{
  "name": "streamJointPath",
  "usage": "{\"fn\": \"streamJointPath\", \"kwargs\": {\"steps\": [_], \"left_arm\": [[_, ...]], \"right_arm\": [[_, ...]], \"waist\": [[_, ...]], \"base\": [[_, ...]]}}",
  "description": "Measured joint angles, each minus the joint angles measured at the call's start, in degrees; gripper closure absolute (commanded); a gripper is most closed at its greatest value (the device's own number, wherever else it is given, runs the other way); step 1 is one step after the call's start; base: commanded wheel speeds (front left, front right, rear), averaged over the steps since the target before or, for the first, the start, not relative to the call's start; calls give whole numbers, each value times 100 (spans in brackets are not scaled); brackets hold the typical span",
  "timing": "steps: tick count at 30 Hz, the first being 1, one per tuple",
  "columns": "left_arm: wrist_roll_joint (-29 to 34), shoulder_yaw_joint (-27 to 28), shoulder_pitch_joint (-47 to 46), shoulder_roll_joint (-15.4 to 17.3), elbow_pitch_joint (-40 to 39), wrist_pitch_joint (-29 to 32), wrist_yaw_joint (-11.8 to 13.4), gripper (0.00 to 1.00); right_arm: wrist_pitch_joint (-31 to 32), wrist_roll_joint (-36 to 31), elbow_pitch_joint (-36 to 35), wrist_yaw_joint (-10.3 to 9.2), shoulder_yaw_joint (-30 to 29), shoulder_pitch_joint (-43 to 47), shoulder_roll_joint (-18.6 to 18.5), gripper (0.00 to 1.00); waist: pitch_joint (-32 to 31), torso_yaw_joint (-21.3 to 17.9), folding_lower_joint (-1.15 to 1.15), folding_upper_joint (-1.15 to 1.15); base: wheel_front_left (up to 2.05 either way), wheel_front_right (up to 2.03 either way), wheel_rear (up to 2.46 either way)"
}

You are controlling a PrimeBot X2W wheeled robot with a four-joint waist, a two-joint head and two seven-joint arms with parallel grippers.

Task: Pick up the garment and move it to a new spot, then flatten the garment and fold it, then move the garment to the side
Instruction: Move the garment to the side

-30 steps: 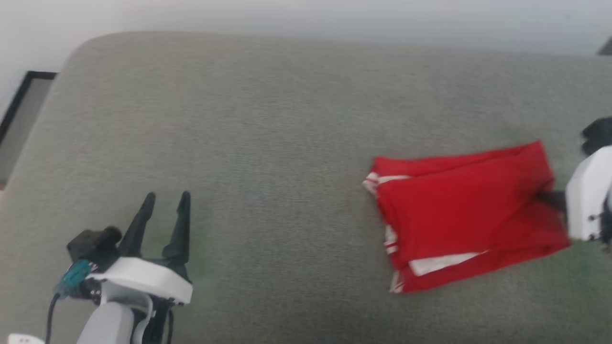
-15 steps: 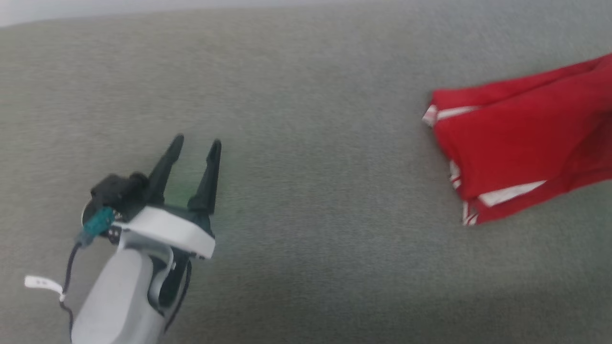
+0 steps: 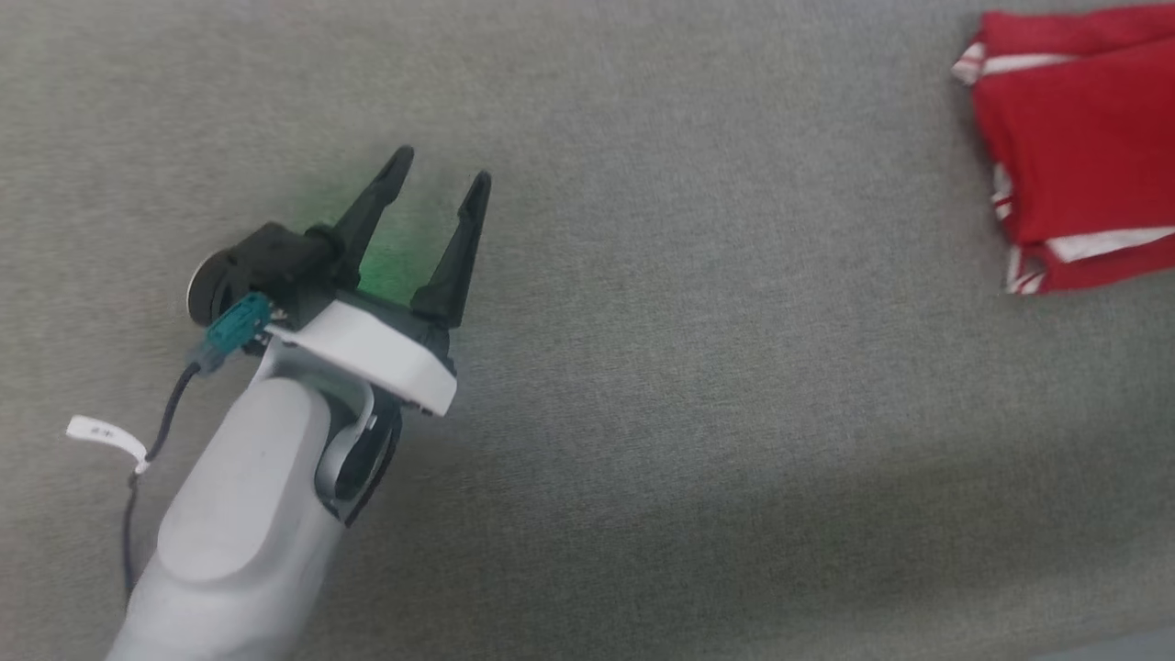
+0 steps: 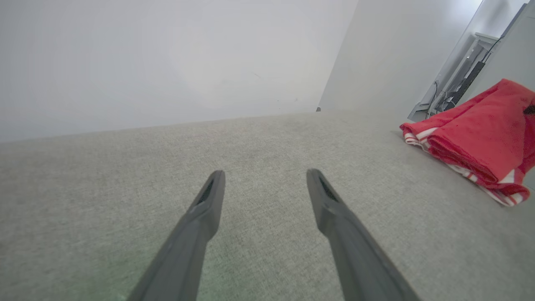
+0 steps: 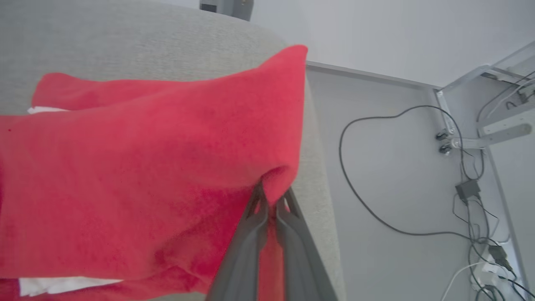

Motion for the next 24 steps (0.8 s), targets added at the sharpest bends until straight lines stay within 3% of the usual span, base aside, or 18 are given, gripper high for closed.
{"fn": "streamJointPath", "kwargs": {"steps": [8, 24], "left_arm": [[-14, -367, -503, 38, 108, 23, 0, 0], [-147, -764, -1039, -34, 213, -94, -18, 0]], "right_arm": [[-962, -342, 758, 0, 358, -531, -323, 100], [-1589, -546, 2059, 0, 1116, -1234, 158, 100]], "waist": [[463, -141, 0, 0], [890, 168, 0, 0]], "base": [[0, 0, 0], [0, 0, 0]]}}
